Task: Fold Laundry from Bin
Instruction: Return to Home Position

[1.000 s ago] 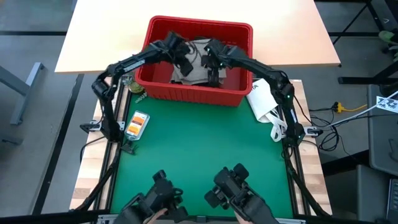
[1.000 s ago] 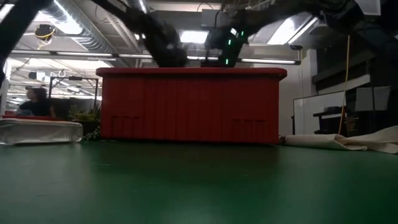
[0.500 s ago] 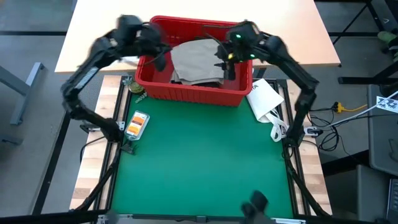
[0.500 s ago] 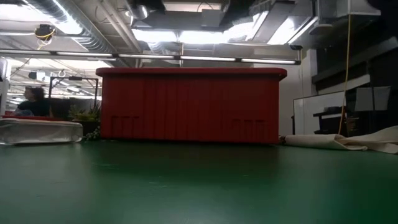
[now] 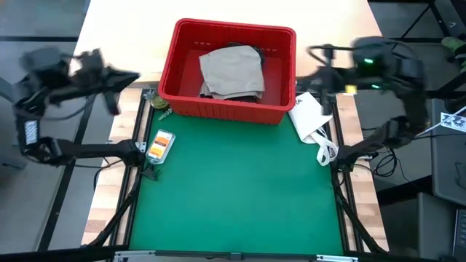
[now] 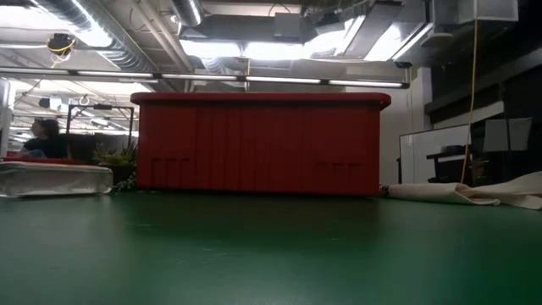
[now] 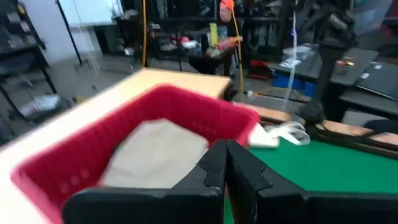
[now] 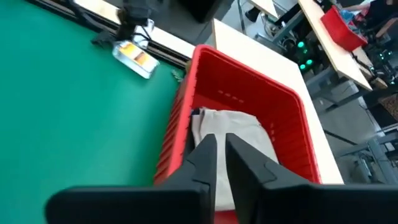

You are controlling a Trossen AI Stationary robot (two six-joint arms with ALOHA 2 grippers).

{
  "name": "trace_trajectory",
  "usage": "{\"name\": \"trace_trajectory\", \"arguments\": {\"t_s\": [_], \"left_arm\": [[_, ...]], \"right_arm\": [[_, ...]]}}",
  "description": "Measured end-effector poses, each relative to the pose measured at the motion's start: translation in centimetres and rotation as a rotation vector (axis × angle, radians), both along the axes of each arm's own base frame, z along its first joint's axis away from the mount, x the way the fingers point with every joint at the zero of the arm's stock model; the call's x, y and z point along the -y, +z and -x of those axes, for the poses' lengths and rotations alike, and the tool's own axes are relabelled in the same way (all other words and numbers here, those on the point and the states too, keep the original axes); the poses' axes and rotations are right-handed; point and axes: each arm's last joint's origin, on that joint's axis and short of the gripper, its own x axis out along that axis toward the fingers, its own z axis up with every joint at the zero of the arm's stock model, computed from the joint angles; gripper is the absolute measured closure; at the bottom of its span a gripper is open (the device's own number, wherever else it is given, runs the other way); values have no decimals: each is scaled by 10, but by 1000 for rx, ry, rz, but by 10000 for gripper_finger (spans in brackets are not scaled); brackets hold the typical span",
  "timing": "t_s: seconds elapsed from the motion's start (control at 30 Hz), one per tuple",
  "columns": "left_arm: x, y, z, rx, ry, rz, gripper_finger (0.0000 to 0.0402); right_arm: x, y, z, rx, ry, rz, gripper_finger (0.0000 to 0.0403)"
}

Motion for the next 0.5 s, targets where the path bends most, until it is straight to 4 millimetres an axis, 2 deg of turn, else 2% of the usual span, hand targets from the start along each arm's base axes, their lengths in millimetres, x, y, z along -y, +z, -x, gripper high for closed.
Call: {"name": "trace_trajectory", "arguments": {"t_s": [0.13,0.27,0.37,0.5], "left_arm": [[27,-17,35,2,-62,78,400],[43,-42,49,48,-202,115,400],[45,-67,50,64,-274,123,400],[43,-106,45,109,-309,91,400]], "right_arm": [[-23,-6,33,-1,-15,-22,360],[-39,-35,43,43,-40,-34,359],[-46,-78,40,91,-5,-14,359],[-51,-152,31,222,44,0,359]]}}
